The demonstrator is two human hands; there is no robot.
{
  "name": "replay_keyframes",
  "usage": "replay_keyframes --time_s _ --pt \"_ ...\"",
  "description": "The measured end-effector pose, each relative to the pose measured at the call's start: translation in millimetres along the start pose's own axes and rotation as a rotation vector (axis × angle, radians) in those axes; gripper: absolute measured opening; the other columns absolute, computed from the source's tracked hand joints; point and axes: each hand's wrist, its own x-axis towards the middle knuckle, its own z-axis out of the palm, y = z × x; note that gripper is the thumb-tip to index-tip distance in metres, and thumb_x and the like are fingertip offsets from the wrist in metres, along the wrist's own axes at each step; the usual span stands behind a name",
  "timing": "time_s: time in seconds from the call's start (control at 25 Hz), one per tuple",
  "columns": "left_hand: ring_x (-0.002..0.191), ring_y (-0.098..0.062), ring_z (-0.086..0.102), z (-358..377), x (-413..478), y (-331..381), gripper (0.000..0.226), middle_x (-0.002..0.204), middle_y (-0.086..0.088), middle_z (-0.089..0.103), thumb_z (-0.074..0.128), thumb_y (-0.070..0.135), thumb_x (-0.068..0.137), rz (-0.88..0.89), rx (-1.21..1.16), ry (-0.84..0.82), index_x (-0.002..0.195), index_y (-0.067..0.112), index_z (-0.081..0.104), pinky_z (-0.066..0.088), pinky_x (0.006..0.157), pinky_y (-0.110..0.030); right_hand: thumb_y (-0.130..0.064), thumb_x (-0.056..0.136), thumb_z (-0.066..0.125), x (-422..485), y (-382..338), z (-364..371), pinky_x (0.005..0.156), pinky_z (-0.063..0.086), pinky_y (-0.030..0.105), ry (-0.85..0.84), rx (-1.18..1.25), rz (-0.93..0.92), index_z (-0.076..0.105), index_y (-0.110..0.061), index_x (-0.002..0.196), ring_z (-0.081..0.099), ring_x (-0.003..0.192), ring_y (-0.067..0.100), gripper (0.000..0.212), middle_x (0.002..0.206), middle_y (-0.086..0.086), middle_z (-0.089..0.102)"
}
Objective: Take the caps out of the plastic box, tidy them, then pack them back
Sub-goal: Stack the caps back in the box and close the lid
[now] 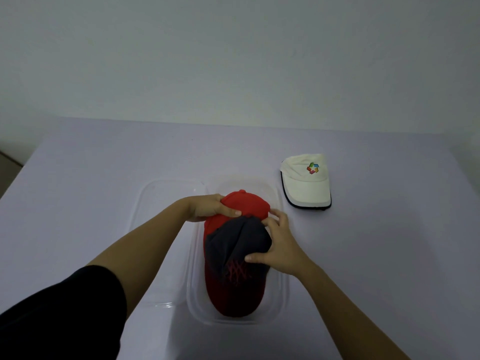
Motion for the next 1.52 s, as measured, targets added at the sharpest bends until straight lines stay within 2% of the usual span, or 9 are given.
replay_keyframes --time_s 0.08,0.24,0.4,0.52,0.64,0.8,1.04,1.24,1.52 --pt "0.11 -0.023 0.063 -0.5 0.8 -1.1 0.035 0.122 -0.007 0.064 0.062 0.026 0.088 -0.016 -0.013 -0.008 0.12 0.014 0.059 0.051 0.096 -0.034 -0.039 0.059 0.085 7.5 -0.8 -2.1 0.113 0.027 0.034 -0.087 -0.02 -0.043 0.033 -0.024 0.137 0.023 0.131 0.01 0.094 0.149 -0.009 0.005" --pt "0.114 -0.028 0.061 -1.5 1.5 -4.6 0.048 0.126 -0.011 0.062 0.064 0.035 0.085 -0.087 -0.025 -0.036 0.126 0.012 0.055 0.049 0.099 -0.043 -0.043 0.064 0.081 11.4 -0.2 -1.6 0.109 0.036 0.036 -0.104 -0.065 -0.052 0.036 -0.023 0.133 0.037 0.12 0.015 0.085 0.13 -0.005 0.023" --pt "0.113 -0.028 0.061 0.7 0.1 -1.6 0.051 0.126 -0.009 0.06 0.059 0.039 0.088 -0.112 0.008 -0.059 0.13 0.011 0.05 0.048 0.1 -0.045 -0.053 0.067 0.075 14.7 2.3 -4.2 0.102 0.042 0.035 -0.11 -0.202 -0.035 0.038 -0.02 0.127 0.04 0.109 0.017 0.078 0.115 -0.002 0.026" --pt "0.114 -0.028 0.057 6.9 -0.4 -1.9 0.057 0.128 -0.007 0.052 0.058 0.043 0.088 -0.093 0.094 0.087 0.135 0.02 0.034 0.049 0.098 -0.044 -0.059 0.069 0.069 23.0 0.1 -6.5 0.1 0.043 0.039 -0.19 -0.319 0.03 0.03 -0.02 0.134 0.042 0.112 0.022 0.085 0.121 0.004 0.029" --pt "0.118 -0.031 0.053 12.1 1.5 -4.3 0.061 0.137 -0.015 0.046 0.05 0.042 0.093 -0.021 0.407 0.276 0.142 0.02 0.021 0.047 0.099 -0.04 -0.056 0.072 0.068 31.2 -3.8 -10.3 0.1 0.043 0.04 -0.253 -0.357 0.094 0.027 -0.019 0.137 0.043 0.114 0.024 0.086 0.127 0.008 0.029" --pt "0.126 -0.028 0.046 12.2 -13.7 -11.1 0.051 0.144 -0.012 0.039 0.048 0.026 0.094 0.091 0.62 0.424 0.141 0.017 0.033 0.041 0.104 -0.038 -0.051 0.073 0.07 34.6 -3.9 -11.0 0.1 0.044 0.04 -0.276 -0.351 0.124 0.034 -0.013 0.132 0.045 0.115 0.025 0.079 0.13 0.009 0.029" --pt "0.1 -0.024 0.058 21.7 -40.2 -26.6 0.033 0.111 -0.008 0.061 0.056 0.028 0.086 0.041 0.801 0.312 0.114 0.011 0.056 0.05 0.087 -0.037 -0.045 0.073 0.073 37.2 -0.2 -21.5 0.097 0.044 0.039 -0.321 -0.315 0.134 0.041 -0.011 0.127 0.047 0.112 0.023 0.071 0.125 0.007 0.04" --pt "0.071 -0.017 0.048 28.7 -32.6 -28.0 0.014 0.075 0.003 0.047 0.054 0.024 0.087 0.069 0.88 0.329 0.084 0.014 0.045 0.037 0.061 -0.025 -0.043 0.068 0.077 36.9 -2.5 -20.7 0.099 0.044 0.039 -0.301 -0.316 0.125 0.037 -0.012 0.133 0.045 0.118 0.023 0.083 0.131 0.006 0.04" --pt "0.072 -0.019 0.047 27.8 -32.3 -23.4 0.022 0.075 0.001 0.045 0.058 0.027 0.089 -0.001 0.942 0.375 0.083 0.013 0.041 0.035 0.057 -0.023 -0.041 0.069 0.078 25.4 0.2 -16.5 0.108 0.033 0.036 -0.182 -0.304 0.053 0.034 -0.009 0.136 0.031 0.134 0.022 0.086 0.148 0.008 0.024"
